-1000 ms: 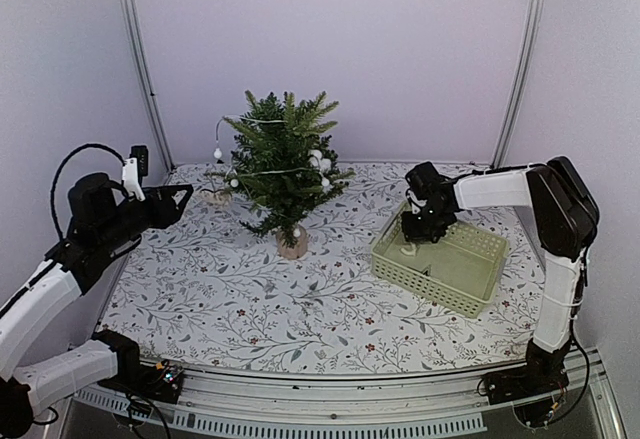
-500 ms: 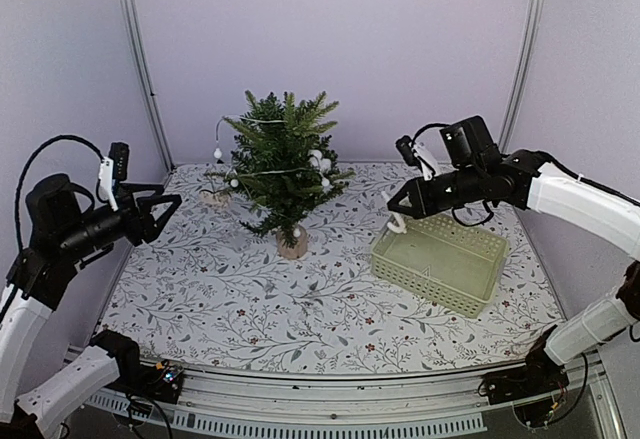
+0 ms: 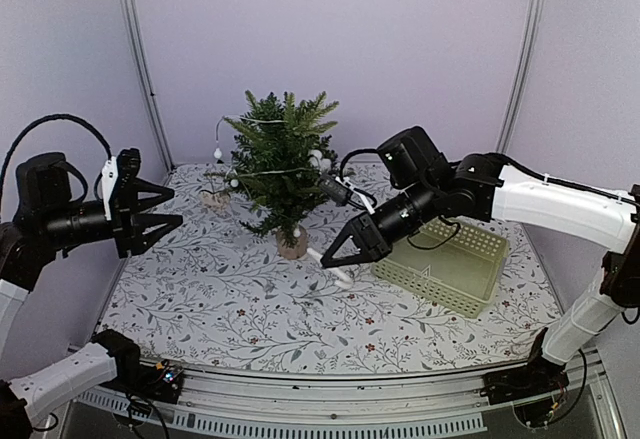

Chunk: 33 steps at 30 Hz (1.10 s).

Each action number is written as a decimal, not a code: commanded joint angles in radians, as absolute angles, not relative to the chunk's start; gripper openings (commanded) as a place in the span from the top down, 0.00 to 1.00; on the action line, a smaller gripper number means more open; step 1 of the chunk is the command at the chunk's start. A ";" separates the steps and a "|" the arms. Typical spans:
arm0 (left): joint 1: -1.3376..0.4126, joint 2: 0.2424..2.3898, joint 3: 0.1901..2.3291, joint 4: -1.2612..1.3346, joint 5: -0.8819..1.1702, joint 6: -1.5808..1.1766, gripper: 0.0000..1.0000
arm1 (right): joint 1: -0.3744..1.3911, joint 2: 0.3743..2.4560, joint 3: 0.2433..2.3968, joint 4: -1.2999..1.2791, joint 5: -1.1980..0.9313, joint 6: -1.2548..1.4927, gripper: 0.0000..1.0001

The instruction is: Decorate the small christmas tree

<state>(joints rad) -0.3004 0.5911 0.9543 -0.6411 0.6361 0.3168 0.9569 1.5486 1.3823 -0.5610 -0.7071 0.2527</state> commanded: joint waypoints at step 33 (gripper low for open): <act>-1.304 1.043 0.985 -0.566 -0.100 0.564 0.68 | 1.060 1.893 1.675 -0.551 -1.050 0.258 0.98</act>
<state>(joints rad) -1.2675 1.0428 0.9863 -0.5644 -0.0807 0.5488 1.0489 1.8668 1.6360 -0.5568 -1.0046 0.2817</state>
